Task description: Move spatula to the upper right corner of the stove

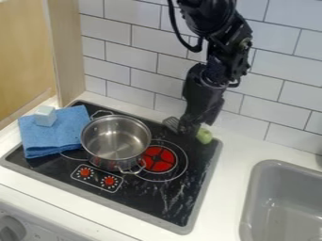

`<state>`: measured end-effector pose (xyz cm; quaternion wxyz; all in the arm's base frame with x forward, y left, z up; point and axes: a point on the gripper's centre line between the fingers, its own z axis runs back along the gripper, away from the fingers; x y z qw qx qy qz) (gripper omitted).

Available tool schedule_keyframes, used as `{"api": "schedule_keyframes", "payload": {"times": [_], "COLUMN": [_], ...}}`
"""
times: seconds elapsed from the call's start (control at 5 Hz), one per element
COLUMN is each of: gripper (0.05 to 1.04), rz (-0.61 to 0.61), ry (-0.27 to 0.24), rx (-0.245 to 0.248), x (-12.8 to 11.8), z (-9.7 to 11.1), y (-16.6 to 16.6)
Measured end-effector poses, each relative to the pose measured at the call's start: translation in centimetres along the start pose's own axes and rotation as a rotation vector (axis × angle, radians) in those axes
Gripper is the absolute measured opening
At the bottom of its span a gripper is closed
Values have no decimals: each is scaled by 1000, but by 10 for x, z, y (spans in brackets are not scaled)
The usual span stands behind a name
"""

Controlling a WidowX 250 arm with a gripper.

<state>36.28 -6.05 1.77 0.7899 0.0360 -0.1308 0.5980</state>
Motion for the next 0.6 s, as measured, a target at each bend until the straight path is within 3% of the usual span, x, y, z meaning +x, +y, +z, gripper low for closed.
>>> {"api": "schedule_keyframes", "payload": {"times": [0.2, 0.4, 0.6], "gripper": [998, 998, 998], "rz": [7, 16, 7], "ry": [-10, -70, -93], "rx": [-39, -56, -99], "x": [4, 6, -1], "z": [19, 42, 68], "y": [-1, 8, 16]}}
